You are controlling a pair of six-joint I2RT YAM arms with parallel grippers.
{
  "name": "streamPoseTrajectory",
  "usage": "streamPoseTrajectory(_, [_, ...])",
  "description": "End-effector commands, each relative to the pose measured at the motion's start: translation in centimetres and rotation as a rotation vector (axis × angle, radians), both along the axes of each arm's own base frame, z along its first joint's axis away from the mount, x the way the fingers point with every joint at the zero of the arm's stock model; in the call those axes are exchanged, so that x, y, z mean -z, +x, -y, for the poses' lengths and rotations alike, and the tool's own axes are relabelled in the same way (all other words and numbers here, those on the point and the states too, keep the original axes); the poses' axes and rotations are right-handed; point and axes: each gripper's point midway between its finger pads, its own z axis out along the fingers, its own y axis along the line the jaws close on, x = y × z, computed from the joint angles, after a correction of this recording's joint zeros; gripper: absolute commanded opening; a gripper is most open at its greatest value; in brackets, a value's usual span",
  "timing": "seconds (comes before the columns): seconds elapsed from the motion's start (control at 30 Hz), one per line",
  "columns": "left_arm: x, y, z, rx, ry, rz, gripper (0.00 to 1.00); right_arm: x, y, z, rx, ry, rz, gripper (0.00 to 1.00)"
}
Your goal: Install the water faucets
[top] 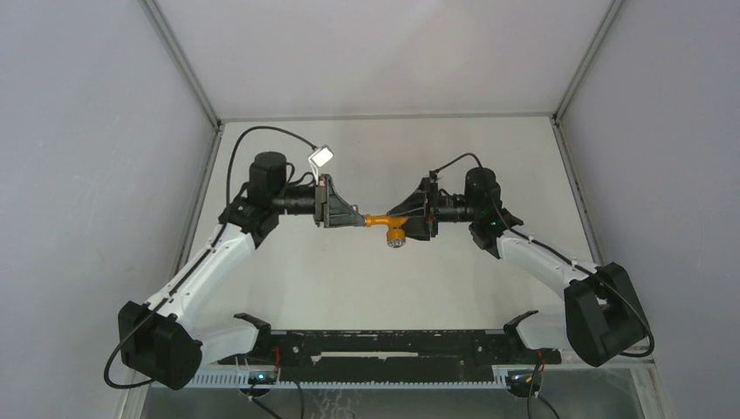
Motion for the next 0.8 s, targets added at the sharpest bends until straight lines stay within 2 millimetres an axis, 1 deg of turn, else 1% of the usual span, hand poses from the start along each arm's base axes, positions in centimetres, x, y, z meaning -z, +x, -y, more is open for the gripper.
streamPoseTrajectory(0.0, [2.4,3.3,-1.0,-0.148,0.106,0.031,0.0,-5.0,-2.9,0.3,-0.111,0.062,0.215,0.54])
streamPoseTrajectory(0.03, [2.4,3.3,-1.0,-0.149,0.104,0.03,0.0,-4.8,-2.9,0.3,-0.111,0.053,0.214,0.5])
streamPoseTrajectory(0.1, [2.4,3.2,-0.9,-0.141,0.1,0.028,0.0,-4.5,-2.8,0.3,-0.107,0.043,0.218,0.37])
streamPoseTrajectory(0.2, [2.6,2.9,-1.0,-0.134,0.106,0.046,0.0,-4.4,-2.4,0.1,-0.095,0.04,0.203,0.13])
streamPoseTrajectory(0.27, [2.8,3.1,-1.4,-0.154,0.135,0.11,0.0,-4.4,-2.2,0.1,-0.089,0.041,0.179,0.0])
streamPoseTrajectory(0.37, [3.1,3.1,-1.9,-0.191,0.227,0.277,0.0,-4.4,-2.0,0.2,-0.09,0.044,0.137,0.0])
streamPoseTrajectory(0.5, [3.1,2.7,-1.9,-0.214,0.322,0.488,0.0,-4.3,-1.7,0.2,-0.106,0.056,0.08,0.0])
streamPoseTrajectory(0.6, [3.4,2.6,-2.0,-0.212,0.367,0.587,0.0,-4.0,-1.6,0.2,-0.109,0.049,0.058,0.0])
streamPoseTrajectory(0.77, [4.1,1.6,-2.0,-0.159,0.42,0.717,0.0,-3.8,-1.6,0.3,-0.112,0.043,0.051,0.0])
